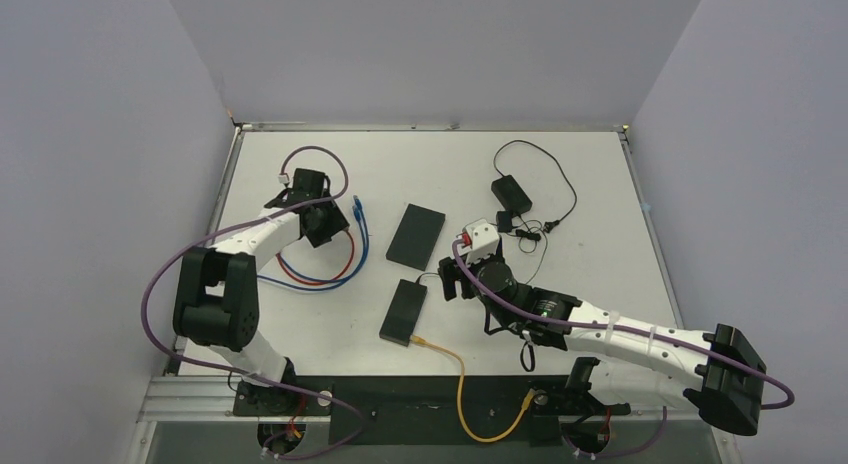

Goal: Insert the plug into the switch port
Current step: Insert the connector into the switch port, then pick up the connector from the center of the board.

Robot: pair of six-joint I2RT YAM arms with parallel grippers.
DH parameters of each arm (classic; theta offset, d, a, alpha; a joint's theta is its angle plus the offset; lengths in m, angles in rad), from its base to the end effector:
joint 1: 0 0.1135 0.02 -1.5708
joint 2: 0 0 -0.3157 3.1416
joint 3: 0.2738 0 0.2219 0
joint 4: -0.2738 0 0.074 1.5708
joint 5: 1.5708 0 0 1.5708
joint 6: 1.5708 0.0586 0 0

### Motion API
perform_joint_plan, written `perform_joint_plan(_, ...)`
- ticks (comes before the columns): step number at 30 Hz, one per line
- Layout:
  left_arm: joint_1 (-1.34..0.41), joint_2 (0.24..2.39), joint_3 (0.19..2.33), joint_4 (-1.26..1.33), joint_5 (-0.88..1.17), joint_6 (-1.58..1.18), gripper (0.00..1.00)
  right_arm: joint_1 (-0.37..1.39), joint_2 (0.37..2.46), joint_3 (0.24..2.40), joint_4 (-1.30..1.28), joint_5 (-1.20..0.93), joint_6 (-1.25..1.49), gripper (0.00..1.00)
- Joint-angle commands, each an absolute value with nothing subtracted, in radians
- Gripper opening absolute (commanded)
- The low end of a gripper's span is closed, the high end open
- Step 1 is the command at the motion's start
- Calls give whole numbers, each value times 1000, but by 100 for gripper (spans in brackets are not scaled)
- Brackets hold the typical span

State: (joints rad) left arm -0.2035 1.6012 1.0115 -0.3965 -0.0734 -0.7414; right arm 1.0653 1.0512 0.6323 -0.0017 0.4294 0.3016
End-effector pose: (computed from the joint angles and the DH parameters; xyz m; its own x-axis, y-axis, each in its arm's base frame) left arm 0.3080 -0.0592 0.2497 -0.7117 -0.5408 -0.4483 -0.4321 0.8402 -0.3276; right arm 0.1177 0.1623 0.3035 -0.3704 -0.1116 -0.9221 -0.5251 0.8440 0.1088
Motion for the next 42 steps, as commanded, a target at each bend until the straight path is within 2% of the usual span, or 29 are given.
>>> perform_joint_plan(1,-192,1662,1092,-325,-55,-772,46,1057,1022,610,21,417,317,72)
perform_joint_plan(11,-192,1793,1157,-234,68,-728,46,1058,992,583,23,416,317,72)
perform_joint_plan(22,-211,1914,1236,-230,76,-717,46,1057,964,556,18,423,324,71)
perform_joint_plan(42,-213,1955,1241,-258,10,-690,17,1057,981,555,22,420,332,71)
